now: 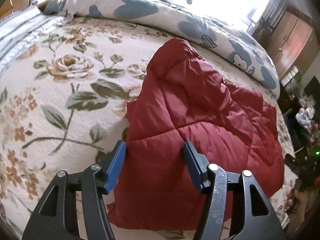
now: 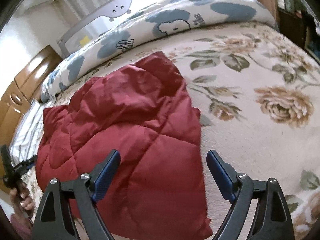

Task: Fold large clothes
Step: 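Grasp the folded jacket edge with both grippers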

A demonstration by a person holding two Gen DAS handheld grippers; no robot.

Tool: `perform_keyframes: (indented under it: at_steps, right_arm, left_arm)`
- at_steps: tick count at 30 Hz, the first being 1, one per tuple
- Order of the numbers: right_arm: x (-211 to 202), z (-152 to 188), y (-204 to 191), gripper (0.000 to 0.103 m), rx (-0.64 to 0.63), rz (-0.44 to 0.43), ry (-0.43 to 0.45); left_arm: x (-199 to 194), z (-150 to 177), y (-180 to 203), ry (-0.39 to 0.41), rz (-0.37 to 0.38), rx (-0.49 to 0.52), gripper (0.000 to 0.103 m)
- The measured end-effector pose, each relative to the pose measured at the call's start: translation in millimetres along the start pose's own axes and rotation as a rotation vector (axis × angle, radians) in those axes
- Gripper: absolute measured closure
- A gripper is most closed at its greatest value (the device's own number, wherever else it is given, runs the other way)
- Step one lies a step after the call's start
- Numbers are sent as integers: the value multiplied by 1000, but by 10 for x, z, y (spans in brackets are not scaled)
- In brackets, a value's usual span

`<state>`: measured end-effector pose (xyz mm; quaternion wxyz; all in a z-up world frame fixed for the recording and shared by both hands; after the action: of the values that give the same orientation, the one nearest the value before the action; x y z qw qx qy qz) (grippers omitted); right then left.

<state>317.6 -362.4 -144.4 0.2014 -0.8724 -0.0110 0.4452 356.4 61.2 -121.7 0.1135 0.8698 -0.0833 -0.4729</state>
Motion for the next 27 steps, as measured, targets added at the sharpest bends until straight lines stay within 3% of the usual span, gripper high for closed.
perform_keyframes:
  at_steps: [14,24,27]
  right_arm:
    - [510,-54,290,13,223,-208,-121]
    - [780,-74,147,8,201,-285,-201]
    - [826,-52,147,8,218,-316,-218]
  left_arm:
    - [322,-119,-110,-78,118,-110,20]
    - [646,-106,46,-170,243,-175,19]
    - [682,-96,77,-168,249,-187,19]
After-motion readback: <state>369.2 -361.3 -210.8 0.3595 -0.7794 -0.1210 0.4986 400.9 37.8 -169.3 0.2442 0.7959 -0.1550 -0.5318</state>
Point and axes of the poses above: each gripper's, at about its wrist camera, not at the fingertips, and x roughly the way its jaws point, y to its right, z to its underside, the point moved 9 cm from there along x, roughly the way its jaws point, and after that the axes turned 1 degree about -z, right-handed, at the moved point
